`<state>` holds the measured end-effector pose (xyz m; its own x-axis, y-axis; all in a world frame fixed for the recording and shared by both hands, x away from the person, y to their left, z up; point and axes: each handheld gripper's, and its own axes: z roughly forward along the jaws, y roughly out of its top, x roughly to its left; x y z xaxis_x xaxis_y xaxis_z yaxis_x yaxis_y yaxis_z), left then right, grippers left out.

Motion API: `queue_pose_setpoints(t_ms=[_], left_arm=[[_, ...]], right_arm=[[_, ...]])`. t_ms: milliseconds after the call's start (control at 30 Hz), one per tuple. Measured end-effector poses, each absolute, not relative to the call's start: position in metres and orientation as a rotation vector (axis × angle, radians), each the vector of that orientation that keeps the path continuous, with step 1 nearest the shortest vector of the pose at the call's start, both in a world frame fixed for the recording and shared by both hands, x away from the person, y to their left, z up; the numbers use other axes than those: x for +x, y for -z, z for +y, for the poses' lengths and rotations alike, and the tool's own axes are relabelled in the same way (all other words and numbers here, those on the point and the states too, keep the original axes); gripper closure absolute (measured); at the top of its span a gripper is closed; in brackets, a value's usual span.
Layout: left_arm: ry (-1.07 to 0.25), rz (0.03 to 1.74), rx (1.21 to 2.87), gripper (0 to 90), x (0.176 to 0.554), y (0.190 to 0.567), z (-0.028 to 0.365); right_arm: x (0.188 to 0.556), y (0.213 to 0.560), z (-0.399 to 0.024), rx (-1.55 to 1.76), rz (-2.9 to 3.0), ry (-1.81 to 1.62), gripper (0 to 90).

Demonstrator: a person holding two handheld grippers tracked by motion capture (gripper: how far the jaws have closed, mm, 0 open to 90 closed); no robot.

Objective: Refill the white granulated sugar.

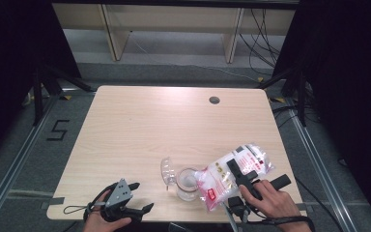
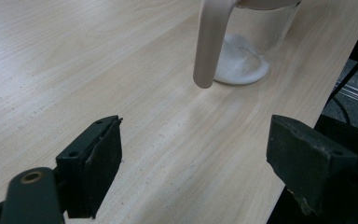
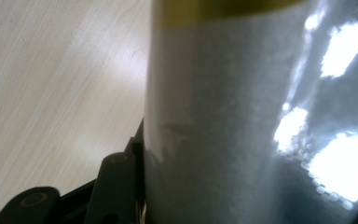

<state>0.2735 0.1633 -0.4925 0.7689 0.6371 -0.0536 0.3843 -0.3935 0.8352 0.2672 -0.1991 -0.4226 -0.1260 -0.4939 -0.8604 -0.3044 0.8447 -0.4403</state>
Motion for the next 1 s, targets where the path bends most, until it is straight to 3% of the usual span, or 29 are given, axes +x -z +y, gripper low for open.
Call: queue_pose_setpoints(t_ms=[1000], left_arm=[[-0.345,0.754,2.049,18.0,0.2739,0.4921,0.1642]], right_arm=[[0.2679,0.421,-0.198,-0.654,1.723,0.197,57.6]])
